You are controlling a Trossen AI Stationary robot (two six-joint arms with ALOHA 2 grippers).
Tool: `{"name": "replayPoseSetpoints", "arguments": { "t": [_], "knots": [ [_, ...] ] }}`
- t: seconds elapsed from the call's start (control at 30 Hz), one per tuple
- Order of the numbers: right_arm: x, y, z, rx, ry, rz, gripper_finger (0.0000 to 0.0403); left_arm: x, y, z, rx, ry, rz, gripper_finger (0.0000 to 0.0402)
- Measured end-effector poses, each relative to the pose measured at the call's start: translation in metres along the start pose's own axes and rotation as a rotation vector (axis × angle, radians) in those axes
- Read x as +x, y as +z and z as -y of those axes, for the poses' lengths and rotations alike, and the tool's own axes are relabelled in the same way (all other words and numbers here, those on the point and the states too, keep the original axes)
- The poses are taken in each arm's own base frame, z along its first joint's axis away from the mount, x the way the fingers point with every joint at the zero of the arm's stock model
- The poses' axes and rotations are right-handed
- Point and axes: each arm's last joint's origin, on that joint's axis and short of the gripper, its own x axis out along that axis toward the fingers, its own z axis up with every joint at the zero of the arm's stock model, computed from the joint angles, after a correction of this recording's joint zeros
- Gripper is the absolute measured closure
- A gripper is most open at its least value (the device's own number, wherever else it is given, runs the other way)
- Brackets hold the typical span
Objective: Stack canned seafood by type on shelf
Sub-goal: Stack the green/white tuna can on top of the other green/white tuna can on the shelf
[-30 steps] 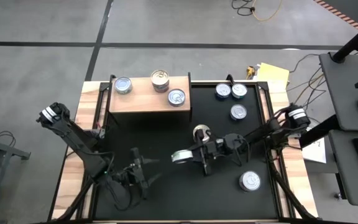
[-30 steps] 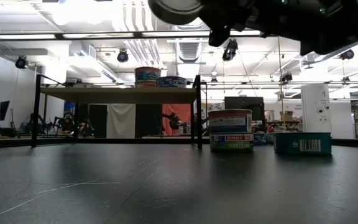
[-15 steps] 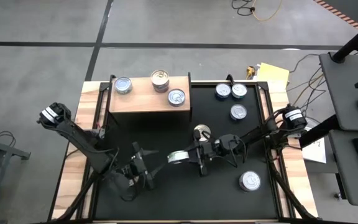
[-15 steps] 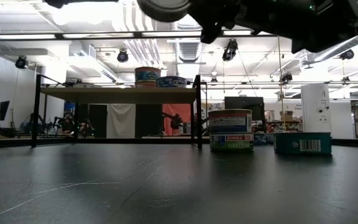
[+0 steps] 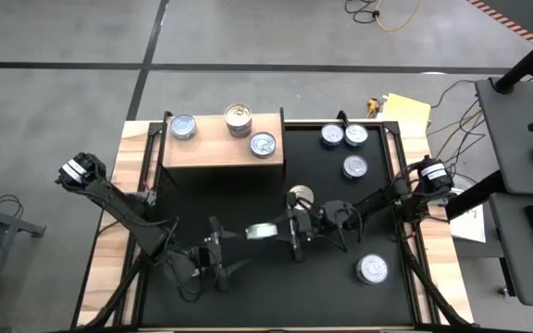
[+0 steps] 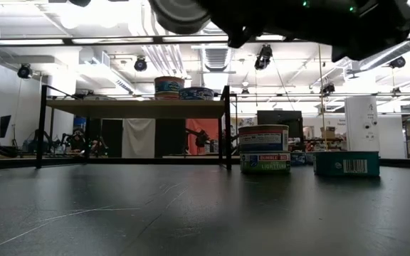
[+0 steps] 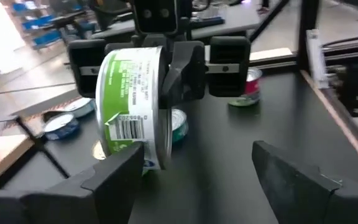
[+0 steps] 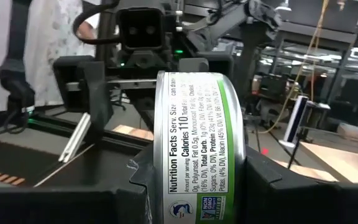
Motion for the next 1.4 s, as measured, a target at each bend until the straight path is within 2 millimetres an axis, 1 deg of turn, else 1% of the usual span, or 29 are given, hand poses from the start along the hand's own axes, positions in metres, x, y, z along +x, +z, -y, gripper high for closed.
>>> {"name": "replayPoseSetpoints", "arguments": {
  "t": [0.13,0.27,0.43,0.53,0.63,0.77,0.9,1.13,1.27,1.33,1.4],
  "knots": [
    [0.001,0.001,0.0,-0.01,0.005,0.004,0.0278,0.0,0.001,-0.001,-0.003,0.028,0.008,0.0117],
    [0.002,0.001,0.0,-0.024,0.012,0.007,0.0278,0.0,0.002,-0.005,-0.001,0.165,0.025,0.0118],
    [0.003,0.002,-0.002,-0.03,0.071,0.023,0.0278,0.004,0.003,-0.009,0.009,0.183,0.022,0.0118],
    [0.008,0.004,-0.003,-0.039,0.095,0.015,0.0278,0.007,0.003,-0.011,0.004,0.172,0.016,0.0118],
    [0.014,0.004,-0.005,-0.052,0.121,-0.036,0.0278,0.008,0.003,-0.009,0.001,0.113,0.01,0.0118],
    [0.021,0.003,-0.007,-0.076,0.134,-0.105,0.0278,0.009,0.003,-0.009,0.002,0.11,0.009,0.0118],
    [0.023,0.006,-0.01,-0.111,0.133,-0.104,0.0278,0.008,0.003,-0.009,0.001,0.103,0.011,0.0118],
    [0.023,0.005,-0.012,-0.143,0.136,-0.119,0.0278,0.009,0.002,-0.008,0.019,0.045,0.003,0.0119],
    [0.023,0.005,-0.013,-0.157,0.134,-0.122,0.0278,0.009,0.0,-0.008,0.026,0.039,-0.003,0.0137],
    [0.023,0.005,-0.013,-0.158,0.131,-0.123,0.0278,0.009,-0.002,-0.008,0.029,0.034,-0.006,0.0161],
    [0.022,0.004,-0.013,-0.157,0.128,-0.13,0.0278,0.008,-0.004,-0.008,0.034,0.026,-0.01,0.0198]
  ]
}}
